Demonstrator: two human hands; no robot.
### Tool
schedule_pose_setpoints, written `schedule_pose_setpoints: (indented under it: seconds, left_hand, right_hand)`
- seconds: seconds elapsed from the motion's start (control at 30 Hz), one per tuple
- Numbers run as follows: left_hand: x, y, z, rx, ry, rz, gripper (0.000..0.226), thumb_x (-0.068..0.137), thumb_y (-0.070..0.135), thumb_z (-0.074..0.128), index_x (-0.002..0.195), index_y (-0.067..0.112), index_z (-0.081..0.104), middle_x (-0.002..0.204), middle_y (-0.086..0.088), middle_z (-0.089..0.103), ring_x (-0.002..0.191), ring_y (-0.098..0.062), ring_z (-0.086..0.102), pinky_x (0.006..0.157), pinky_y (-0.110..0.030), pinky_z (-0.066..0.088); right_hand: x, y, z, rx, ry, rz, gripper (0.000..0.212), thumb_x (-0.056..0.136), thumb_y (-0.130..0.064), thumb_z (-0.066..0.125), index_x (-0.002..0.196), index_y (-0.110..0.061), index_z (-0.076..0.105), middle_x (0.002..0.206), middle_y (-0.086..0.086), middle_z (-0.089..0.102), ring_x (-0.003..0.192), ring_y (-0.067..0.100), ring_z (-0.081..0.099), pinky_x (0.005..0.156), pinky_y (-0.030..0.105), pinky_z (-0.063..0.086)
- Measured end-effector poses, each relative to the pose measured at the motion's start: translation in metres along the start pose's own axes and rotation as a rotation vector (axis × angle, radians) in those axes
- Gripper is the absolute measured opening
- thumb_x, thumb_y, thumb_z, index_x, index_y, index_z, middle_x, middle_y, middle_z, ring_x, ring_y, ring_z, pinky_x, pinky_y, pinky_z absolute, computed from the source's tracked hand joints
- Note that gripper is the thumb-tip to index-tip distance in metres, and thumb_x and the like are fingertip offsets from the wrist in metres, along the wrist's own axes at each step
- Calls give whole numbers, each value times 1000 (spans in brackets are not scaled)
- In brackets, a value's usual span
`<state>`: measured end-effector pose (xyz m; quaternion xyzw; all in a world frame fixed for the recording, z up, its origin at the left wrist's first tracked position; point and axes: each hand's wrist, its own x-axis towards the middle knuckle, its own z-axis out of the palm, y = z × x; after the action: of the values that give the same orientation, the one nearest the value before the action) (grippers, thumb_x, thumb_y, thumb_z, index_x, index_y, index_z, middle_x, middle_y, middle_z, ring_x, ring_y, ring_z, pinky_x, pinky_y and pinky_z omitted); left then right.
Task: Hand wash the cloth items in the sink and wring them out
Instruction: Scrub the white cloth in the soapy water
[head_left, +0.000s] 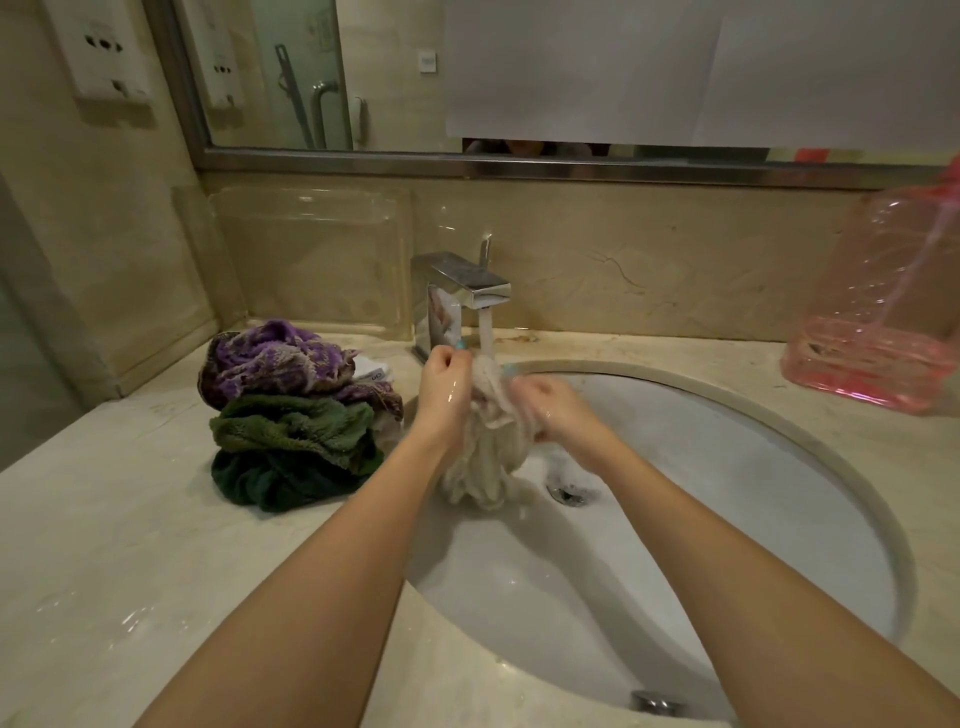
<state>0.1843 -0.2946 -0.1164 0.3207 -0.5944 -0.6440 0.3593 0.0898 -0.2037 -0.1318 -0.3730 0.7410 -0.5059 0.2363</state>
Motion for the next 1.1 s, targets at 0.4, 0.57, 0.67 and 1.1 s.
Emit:
schedule_pose_setpoints:
  seconds: [0.4,0.57,0.67,1.1]
  left_hand:
    - [-4,-4,-14,342,-451,-167,40,94,43,60,107,6,63,111,-10,68,103,-26,64,96,-39,50]
    - [-3,-6,-25,573,-540,-221,53,92,59,53,130,23,55,125,3,58,113,-21,55,101,-48,43]
    - [2,-6,-25,387,-393,-184,54,92,58,53,132,22,54,122,-4,62,110,-29,60,96,-54,49]
    - [10,-6,1,116,7,7,18,102,16,41,119,15,49,115,-9,62,104,-22,62,95,-43,52]
  right_hand:
    - [9,-10,-22,179,291,-111,25,104,-23,39,81,-15,45,76,2,43,69,13,40,58,25,31]
    - [13,-22,-23,236,444,-132,32,104,-22,39,72,-20,38,71,-1,37,63,10,33,57,25,26]
    - [14,-22,-27,291,493,-71,29,104,-23,36,75,-20,40,71,-1,37,60,12,32,53,26,25]
    - [-1,-25,32,26,40,-148,15,102,-29,45,104,-13,43,85,-8,49,77,5,47,61,19,36]
